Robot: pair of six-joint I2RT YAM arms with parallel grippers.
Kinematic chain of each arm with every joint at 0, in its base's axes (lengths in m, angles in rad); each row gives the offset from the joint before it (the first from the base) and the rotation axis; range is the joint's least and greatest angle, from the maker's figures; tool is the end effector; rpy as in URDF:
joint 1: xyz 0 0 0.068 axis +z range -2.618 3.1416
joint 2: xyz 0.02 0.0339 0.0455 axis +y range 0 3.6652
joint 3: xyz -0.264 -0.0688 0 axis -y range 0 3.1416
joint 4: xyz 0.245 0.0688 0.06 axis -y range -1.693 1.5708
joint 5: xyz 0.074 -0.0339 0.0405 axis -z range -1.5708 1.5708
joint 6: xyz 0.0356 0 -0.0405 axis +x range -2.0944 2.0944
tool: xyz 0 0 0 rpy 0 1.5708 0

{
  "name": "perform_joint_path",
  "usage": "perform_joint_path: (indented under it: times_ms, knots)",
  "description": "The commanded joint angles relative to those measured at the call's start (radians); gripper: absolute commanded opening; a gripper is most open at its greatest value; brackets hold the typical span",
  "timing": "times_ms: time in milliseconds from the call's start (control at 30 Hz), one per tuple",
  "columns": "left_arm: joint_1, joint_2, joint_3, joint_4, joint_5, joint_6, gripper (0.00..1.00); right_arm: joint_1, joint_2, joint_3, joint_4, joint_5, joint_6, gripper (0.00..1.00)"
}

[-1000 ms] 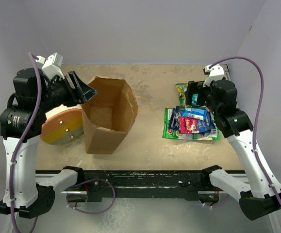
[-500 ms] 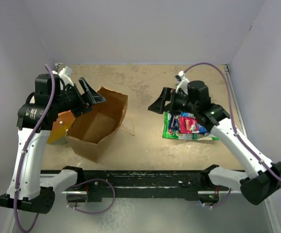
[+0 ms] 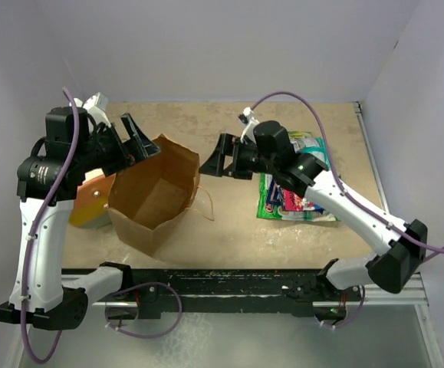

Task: Take the snacks out of the paper bag
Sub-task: Adjust the paper bag at the center of the board.

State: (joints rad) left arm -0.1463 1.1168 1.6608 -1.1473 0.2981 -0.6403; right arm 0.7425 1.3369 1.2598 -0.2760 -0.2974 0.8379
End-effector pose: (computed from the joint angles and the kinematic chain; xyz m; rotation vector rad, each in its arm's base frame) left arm 0.1684 -0.0354 0.4676 -0.3765 2.2166 -0.7622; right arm 0.2207 0.2167 0.3739 -0.1213 2.1492 1.2863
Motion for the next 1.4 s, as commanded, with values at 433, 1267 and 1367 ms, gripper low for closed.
perform_joint_path:
  times_ms: [433,1267,1367]
  knots:
    - [-0.001,0.066,0.186,-0.16,-0.251,0.243,0.99,0.152,0.275,0.415,-0.313,0.348,-0.052,0.78]
    - [-0.001,-0.003,0.297,0.064,-0.083,0.247,0.99,-0.035,0.459,0.85,-0.709,0.461,-0.482,0.24]
    - [-0.001,-0.012,0.285,0.093,-0.05,0.261,0.99,-0.035,0.496,0.923,-0.729,0.49,-0.528,0.44]
